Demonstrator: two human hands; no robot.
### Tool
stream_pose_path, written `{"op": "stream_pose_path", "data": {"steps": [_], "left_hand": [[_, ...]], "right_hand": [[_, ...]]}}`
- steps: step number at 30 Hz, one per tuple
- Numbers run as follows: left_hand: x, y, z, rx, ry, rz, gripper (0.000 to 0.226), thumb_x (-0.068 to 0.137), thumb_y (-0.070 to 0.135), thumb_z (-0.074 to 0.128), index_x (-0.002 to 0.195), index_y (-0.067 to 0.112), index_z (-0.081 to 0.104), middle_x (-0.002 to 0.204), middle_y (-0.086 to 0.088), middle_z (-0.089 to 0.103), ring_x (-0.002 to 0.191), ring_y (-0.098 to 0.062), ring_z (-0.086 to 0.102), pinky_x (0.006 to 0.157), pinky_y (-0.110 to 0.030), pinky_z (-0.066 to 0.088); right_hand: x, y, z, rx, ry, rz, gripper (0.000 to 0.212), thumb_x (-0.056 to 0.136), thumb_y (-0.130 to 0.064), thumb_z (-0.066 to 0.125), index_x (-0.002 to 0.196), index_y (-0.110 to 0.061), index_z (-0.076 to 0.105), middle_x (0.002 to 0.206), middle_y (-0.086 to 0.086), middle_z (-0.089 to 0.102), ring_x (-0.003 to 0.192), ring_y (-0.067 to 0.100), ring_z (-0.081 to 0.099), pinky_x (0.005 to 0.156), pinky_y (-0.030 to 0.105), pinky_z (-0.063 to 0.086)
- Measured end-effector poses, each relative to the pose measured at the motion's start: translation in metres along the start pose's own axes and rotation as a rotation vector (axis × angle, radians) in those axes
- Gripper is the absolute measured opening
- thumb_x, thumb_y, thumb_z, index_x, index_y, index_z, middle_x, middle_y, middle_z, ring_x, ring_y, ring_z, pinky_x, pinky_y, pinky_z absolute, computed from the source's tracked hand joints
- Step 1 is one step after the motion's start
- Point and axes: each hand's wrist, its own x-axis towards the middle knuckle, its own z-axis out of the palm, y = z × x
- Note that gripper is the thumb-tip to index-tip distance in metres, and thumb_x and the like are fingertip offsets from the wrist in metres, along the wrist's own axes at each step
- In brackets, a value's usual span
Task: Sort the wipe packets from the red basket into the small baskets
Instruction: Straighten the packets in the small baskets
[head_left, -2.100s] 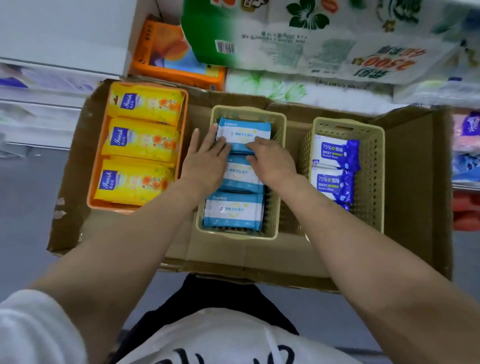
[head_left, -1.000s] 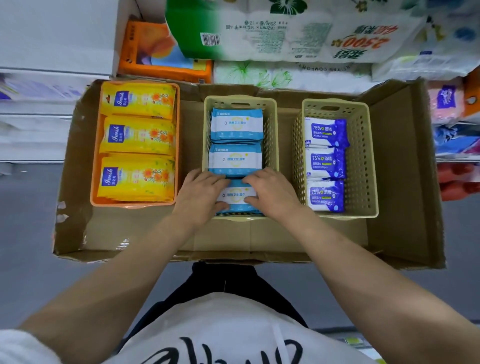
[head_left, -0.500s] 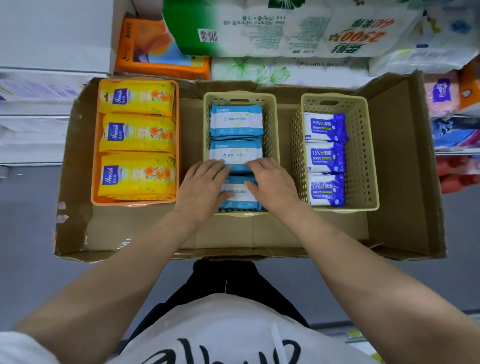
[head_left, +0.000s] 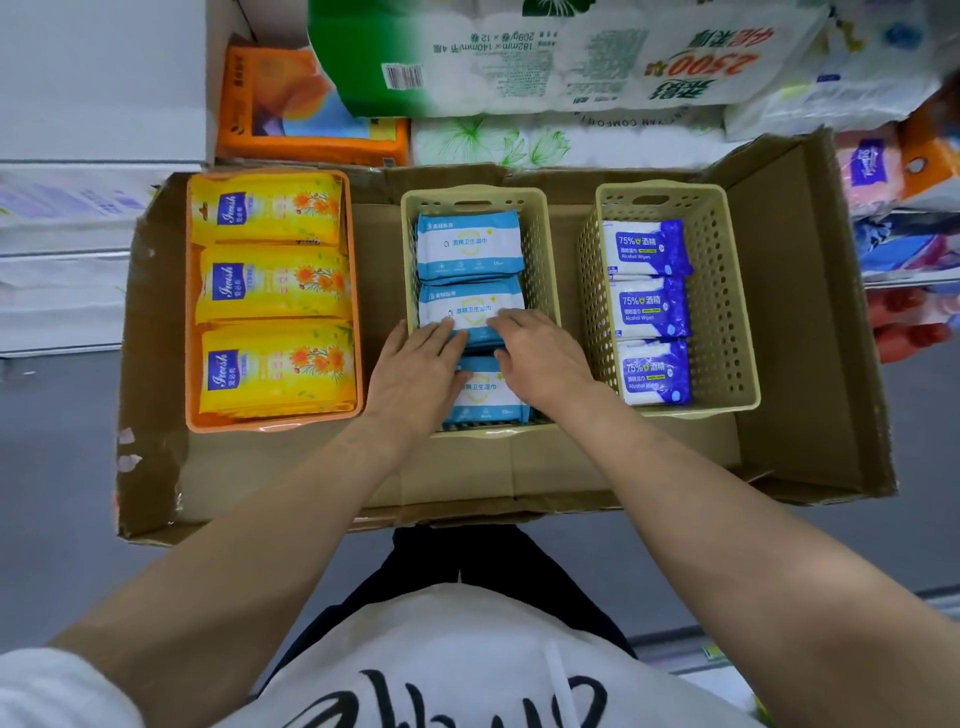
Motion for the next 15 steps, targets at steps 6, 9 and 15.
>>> {"op": "stream_pose_path", "data": {"steps": [6,9,15], "left_hand": [[0.014,0.017,-0.024,0.011,0.132,-0.084,0.045,0.097,0.042,0.046,0.129,0.014,0.058,0.135,-0.01,0.059,0.132,-0.03,0.044,0.113,-0.048,0.029],[0.036,0.045,-0.042,-0.161,0.117,-0.062,0.05,0.097,0.042,0.05,0.139,0.016,0.047,0.147,-0.008,0.046,0.139,-0.027,0.037,0.114,-0.046,0.029],[0.098,0.123,-0.057,-0.44,0.085,0.052,0.056,0.094,0.028,0.06,0.144,0.012,0.041,0.148,-0.012,0.041,0.13,-0.03,0.045,0.106,-0.039,0.038]], "right_hand": [[-0.008,0.012,-0.025,0.16,0.218,-0.011,0.038,0.094,-0.014,0.057,0.132,-0.012,0.058,0.133,0.008,0.059,0.123,0.026,0.052,0.097,0.037,0.046],[-0.01,0.039,-0.05,0.241,0.431,0.093,0.032,0.092,-0.016,0.059,0.123,-0.013,0.064,0.121,0.007,0.066,0.111,0.027,0.059,0.088,0.037,0.051],[-0.012,0.15,-0.07,0.275,0.393,0.437,0.037,0.093,-0.021,0.062,0.129,-0.016,0.062,0.127,0.008,0.065,0.116,0.027,0.059,0.096,0.037,0.047]]}}
